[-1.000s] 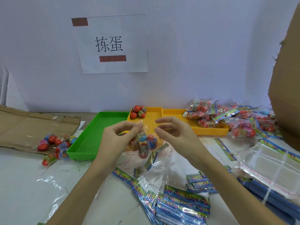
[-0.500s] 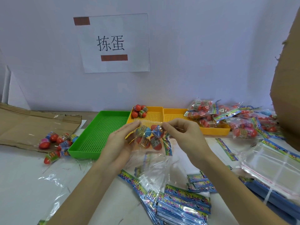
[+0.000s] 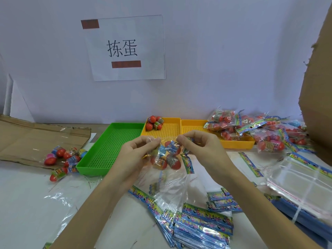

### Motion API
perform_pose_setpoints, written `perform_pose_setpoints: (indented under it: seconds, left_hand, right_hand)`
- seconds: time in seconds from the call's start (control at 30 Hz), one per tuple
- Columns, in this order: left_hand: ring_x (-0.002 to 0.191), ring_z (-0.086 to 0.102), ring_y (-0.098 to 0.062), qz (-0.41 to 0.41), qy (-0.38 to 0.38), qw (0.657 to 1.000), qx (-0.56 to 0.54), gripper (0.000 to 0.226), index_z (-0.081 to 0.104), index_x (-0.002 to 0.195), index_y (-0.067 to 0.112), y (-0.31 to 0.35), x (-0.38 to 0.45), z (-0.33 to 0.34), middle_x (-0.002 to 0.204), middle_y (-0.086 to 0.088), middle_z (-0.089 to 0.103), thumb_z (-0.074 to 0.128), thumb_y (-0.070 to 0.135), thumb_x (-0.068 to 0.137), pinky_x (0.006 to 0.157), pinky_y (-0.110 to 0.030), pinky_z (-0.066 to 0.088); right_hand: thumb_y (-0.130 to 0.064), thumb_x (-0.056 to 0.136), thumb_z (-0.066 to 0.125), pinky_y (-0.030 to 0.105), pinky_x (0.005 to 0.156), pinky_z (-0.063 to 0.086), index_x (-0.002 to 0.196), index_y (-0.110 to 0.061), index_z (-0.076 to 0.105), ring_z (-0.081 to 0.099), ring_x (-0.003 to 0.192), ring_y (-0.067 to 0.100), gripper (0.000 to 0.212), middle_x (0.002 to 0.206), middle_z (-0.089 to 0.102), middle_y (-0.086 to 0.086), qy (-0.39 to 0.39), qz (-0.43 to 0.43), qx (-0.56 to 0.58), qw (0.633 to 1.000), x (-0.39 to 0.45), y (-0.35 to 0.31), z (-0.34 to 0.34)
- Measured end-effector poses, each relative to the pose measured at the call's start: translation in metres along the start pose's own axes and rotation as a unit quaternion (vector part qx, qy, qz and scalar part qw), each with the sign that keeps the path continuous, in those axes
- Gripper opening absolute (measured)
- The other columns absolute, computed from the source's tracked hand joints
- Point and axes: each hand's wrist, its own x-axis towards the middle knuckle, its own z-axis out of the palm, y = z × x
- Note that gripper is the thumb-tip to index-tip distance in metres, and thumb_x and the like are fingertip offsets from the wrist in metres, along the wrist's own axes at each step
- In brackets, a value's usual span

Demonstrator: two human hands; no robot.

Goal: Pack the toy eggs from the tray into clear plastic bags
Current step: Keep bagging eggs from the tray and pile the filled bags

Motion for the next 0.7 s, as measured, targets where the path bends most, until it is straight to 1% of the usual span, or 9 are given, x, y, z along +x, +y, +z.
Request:
perform_pose_setpoints:
  seconds: [0.1,0.17,0.27,0.37,0.43,0.5,0.57,0.6,0.7]
  left_hand:
    - [0.067,0.063,-0.011,-0.013,0.031,0.998,-0.059,0.018,0.063,0.079,0.018,-0.001,0.001,0.001,0.085,-0.002,0.069,0.081,0.02,0.081,0.055,-0.022,0.053]
    - [0.064,0.064,-0.008,-0.017,0.059,0.995,-0.08,0.012,0.065,0.086,0.018,0.0,0.001,0.003,0.084,0.001,0.071,0.077,0.02,0.086,0.054,-0.02,0.054]
    - [0.058,0.062,-0.004,-0.039,0.085,0.99,-0.105,0.006,0.067,0.092,0.016,0.001,0.002,0.002,0.077,0.006,0.069,0.071,0.019,0.094,0.05,-0.016,0.05]
    - [0.074,0.063,-0.012,-0.118,0.064,0.972,-0.192,0.01,0.069,0.102,0.014,0.003,0.003,0.001,0.094,0.0,0.066,0.071,0.018,0.093,0.069,-0.018,0.051]
    - [0.075,0.066,-0.016,-0.127,0.071,0.966,-0.211,0.009,0.069,0.103,0.01,0.002,0.004,0.003,0.092,-0.005,0.069,0.07,0.014,0.095,0.067,-0.022,0.056]
    - [0.068,0.07,-0.014,-0.095,0.109,0.965,-0.218,0.008,0.07,0.094,0.003,-0.002,0.005,0.006,0.084,-0.008,0.073,0.067,0.009,0.098,0.059,-0.024,0.061]
    - [0.074,0.075,-0.014,-0.063,0.14,0.955,-0.254,0.013,0.071,0.096,-0.002,-0.003,0.007,0.01,0.085,-0.012,0.076,0.063,0.008,0.101,0.069,-0.026,0.065]
    - [0.081,0.076,-0.017,-0.053,0.147,0.948,-0.277,0.015,0.07,0.099,-0.004,-0.005,0.008,0.01,0.088,-0.015,0.077,0.061,0.008,0.102,0.076,-0.028,0.066]
    - [0.098,0.075,-0.022,-0.045,0.129,0.942,-0.306,0.02,0.067,0.108,-0.007,-0.009,0.009,0.014,0.101,-0.019,0.078,0.058,0.01,0.103,0.09,-0.034,0.061]
  right_hand:
    - [-0.054,0.089,0.066,0.035,0.089,0.056,0.109,-0.018,0.076,0.071,0.097,0.019,0.042,0.099,0.077,0.002,-0.047,0.044,0.024,0.998,0.0,0.002,0.002]
    - [-0.046,0.094,0.07,0.022,0.078,0.056,0.104,-0.018,0.077,0.071,0.089,0.011,0.03,0.095,0.078,-0.001,-0.076,0.053,-0.008,0.996,-0.001,0.004,0.003]
    - [-0.027,0.093,0.076,0.02,0.066,0.051,0.093,-0.012,0.077,0.065,0.076,0.011,0.015,0.086,0.074,0.009,-0.032,0.056,-0.02,0.998,-0.001,0.009,0.002]
    - [-0.022,0.094,0.075,0.018,0.066,0.052,0.094,-0.013,0.077,0.065,0.074,0.008,0.009,0.082,0.074,0.005,-0.016,0.034,-0.022,0.999,0.0,0.009,-0.001]
    - [-0.024,0.095,0.073,0.019,0.071,0.056,0.103,-0.015,0.077,0.069,0.079,0.008,0.012,0.091,0.076,0.008,0.016,0.011,0.001,1.0,0.003,0.006,-0.002]
    - [-0.035,0.095,0.069,0.022,0.077,0.059,0.117,-0.016,0.071,0.075,0.091,0.012,0.029,0.098,0.078,0.006,0.04,0.027,0.114,0.992,0.006,0.002,-0.003]
    - [-0.053,0.089,0.064,0.03,0.084,0.062,0.125,-0.014,0.065,0.076,0.102,0.021,0.053,0.107,0.079,0.007,-0.007,0.073,0.194,0.978,0.008,0.0,-0.005]
    - [-0.058,0.086,0.063,0.033,0.086,0.062,0.126,-0.012,0.064,0.076,0.104,0.024,0.06,0.109,0.079,0.008,-0.043,0.094,0.179,0.978,0.007,0.0,-0.003]
    - [-0.052,0.09,0.069,0.032,0.084,0.063,0.12,-0.009,0.068,0.077,0.099,0.026,0.052,0.104,0.079,0.01,-0.095,0.099,0.102,0.985,-0.002,0.005,0.013]
